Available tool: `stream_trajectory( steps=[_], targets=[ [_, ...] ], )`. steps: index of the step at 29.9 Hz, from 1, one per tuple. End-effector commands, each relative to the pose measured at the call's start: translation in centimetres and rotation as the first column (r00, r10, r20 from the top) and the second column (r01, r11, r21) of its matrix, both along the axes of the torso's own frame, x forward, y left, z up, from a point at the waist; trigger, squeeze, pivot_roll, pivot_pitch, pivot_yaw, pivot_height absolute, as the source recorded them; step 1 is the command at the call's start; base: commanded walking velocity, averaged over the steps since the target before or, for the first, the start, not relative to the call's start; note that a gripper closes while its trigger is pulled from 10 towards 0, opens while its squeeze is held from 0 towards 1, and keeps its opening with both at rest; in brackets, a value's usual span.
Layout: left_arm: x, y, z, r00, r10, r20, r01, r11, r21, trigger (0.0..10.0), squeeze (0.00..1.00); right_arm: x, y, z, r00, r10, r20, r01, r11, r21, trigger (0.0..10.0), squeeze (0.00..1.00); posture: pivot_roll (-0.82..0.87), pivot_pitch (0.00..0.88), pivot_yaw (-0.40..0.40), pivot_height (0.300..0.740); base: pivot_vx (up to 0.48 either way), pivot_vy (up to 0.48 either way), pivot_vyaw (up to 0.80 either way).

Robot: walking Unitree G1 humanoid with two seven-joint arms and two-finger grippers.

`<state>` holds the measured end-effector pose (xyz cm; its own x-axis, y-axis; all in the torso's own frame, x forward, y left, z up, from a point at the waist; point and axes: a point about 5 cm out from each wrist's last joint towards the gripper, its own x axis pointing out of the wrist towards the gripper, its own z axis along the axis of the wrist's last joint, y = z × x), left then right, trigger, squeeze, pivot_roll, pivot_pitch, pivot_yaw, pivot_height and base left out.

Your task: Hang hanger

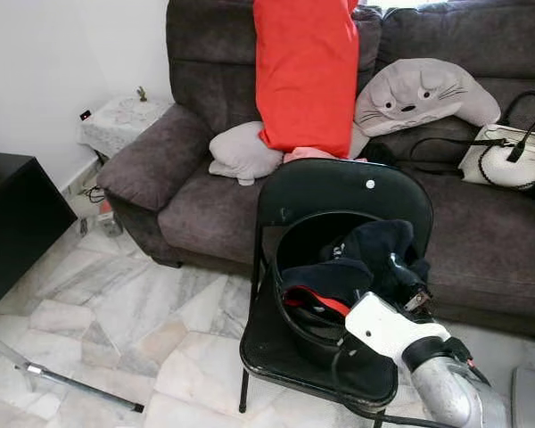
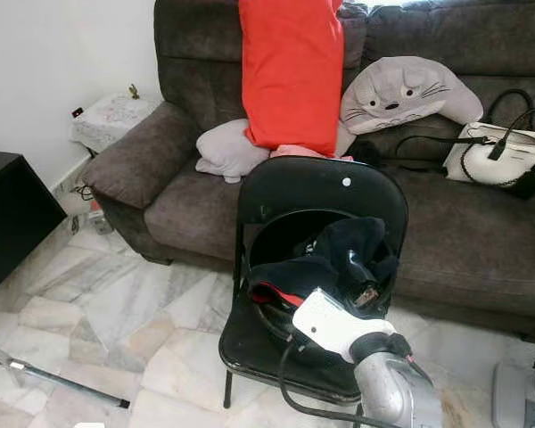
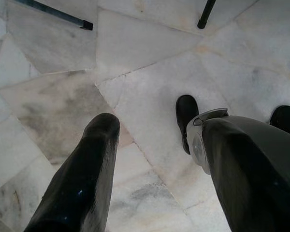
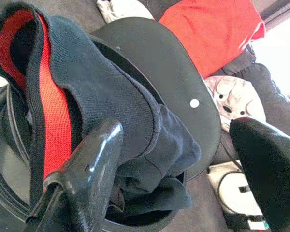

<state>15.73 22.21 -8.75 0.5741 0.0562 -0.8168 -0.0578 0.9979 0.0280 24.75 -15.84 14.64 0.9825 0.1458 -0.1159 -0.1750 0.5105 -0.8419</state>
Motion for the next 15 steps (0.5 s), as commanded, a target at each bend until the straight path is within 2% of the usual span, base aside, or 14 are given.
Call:
stream_trajectory(
  steps=[1,9,15],
  targets=[
    [-0.9,0.3,-0.3,0.999,0.014,-0.032,-0.014,1.000,-0.002,10.0,0.00,-0.2,0.7,-0.1,1.000,0.021,-0.003,-0.021,1.000,0.021,10.0,0.00,-0.08,0.092,0.101,0.740,0.000,0.000,0.00],
    [-0.9,0.2,-0.3,0.999,0.008,-0.031,-0.008,1.000,-0.002,10.0,0.00,-1.2,1.5,-0.4,0.998,0.053,-0.018,-0.051,0.997,0.058,10.0,0.00,-0.09,0.088,0.106,0.740,0.000,0.000,0.00],
    [-0.8,0.2,-0.3,1.000,0.005,-0.029,-0.006,1.000,-0.004,10.0,0.00,-1.3,1.5,-0.8,0.998,0.053,-0.036,-0.051,0.997,0.057,10.0,0.00,-0.09,0.085,0.105,0.740,0.000,0.000,0.00]
  ],
)
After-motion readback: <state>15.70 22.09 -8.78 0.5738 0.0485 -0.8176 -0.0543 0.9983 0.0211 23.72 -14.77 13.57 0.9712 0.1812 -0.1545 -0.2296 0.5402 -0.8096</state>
